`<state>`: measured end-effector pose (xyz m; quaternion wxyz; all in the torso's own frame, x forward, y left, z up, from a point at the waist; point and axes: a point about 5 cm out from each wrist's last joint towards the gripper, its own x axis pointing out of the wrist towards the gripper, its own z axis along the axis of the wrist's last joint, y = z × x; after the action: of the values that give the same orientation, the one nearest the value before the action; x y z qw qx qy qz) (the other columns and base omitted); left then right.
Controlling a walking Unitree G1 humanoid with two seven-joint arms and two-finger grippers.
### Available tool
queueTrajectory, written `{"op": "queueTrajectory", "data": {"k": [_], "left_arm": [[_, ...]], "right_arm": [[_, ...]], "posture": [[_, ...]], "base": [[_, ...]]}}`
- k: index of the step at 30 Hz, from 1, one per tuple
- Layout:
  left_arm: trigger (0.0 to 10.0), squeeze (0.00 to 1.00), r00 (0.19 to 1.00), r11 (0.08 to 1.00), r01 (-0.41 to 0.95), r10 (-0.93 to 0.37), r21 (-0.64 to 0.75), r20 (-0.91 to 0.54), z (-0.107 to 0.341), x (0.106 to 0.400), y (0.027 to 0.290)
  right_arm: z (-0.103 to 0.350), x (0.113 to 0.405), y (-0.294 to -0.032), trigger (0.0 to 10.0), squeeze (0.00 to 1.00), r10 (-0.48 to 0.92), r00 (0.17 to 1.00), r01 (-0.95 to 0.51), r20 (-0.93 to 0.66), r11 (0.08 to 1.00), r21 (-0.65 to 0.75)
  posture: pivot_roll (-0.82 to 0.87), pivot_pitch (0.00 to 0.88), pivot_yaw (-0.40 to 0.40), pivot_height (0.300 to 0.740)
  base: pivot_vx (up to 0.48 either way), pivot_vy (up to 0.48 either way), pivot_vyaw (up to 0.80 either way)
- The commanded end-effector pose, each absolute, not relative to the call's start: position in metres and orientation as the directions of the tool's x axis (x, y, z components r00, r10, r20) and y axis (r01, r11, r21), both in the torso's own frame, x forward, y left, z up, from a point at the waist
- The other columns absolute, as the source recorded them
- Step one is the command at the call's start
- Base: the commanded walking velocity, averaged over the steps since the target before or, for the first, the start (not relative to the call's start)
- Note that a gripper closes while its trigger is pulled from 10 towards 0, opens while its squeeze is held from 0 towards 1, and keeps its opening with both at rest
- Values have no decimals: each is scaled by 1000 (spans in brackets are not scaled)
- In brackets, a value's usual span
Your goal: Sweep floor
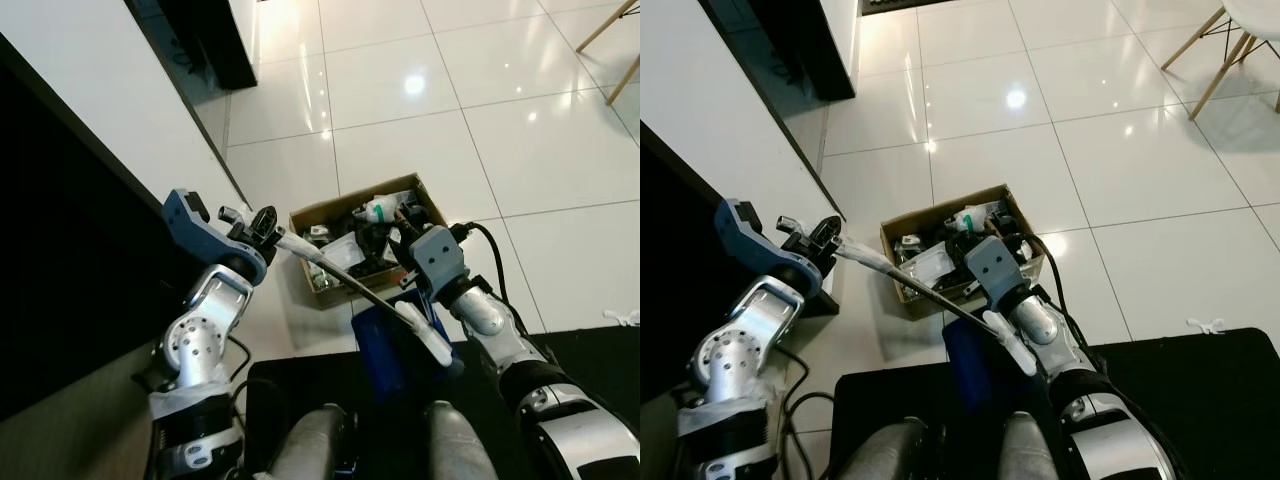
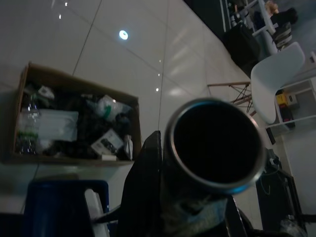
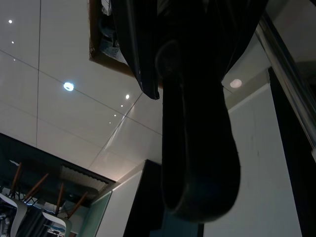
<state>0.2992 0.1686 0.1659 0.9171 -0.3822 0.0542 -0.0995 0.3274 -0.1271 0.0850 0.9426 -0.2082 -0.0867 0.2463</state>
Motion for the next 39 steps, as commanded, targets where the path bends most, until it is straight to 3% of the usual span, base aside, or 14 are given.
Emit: {"op": "queueTrajectory", "data": {"k": [1,4,6,11,15,16,18,29,39], "left_arm": [[10000,0,968,769,237,-236,-593,81,195,291,192],[10000,0,954,854,298,-282,-428,101,214,284,209],[10000,0,951,870,309,-294,-384,100,218,282,213],[10000,0,946,939,324,-321,-119,42,229,271,233],[10000,0,984,984,178,-178,22,-7,225,277,258],[10000,0,998,989,53,-47,137,-50,214,282,274],[10000,0,998,983,3,9,186,-67,207,284,281],[10000,0,940,956,-212,256,204,-224,134,286,291],[10000,0,952,955,-170,223,244,-209,132,295,287]], "right_arm": [[71,320,-127,10000,0,510,860,-460,-2,773,-436],[70,319,-127,10000,0,508,862,-459,-2,778,-429],[69,319,-126,10000,0,506,862,-459,-2,780,-426],[68,318,-125,10000,0,504,864,-457,1,785,-419],[70,317,-126,10000,0,497,867,-445,27,797,-408],[73,317,-128,10000,0,489,871,-432,54,813,-390],[74,316,-129,10000,0,483,873,-426,66,821,-379],[86,307,-138,10000,0,469,865,-385,177,848,-365],[105,292,-144,10000,0,466,839,-354,282,860,-369]], "posture": [[90,174,140,740],[111,166,151,740],[111,166,151,740],[118,162,159,740],[124,157,164,740],[127,154,166,740],[121,153,168,740],[80,146,195,740],[48,139,227,740]], "base": [[0,0,0],[0,0,0],[0,0,0],[0,0,0],[0,0,0],[0,0,0],[0,0,0],[0,0,0],[0,0,0]]}}
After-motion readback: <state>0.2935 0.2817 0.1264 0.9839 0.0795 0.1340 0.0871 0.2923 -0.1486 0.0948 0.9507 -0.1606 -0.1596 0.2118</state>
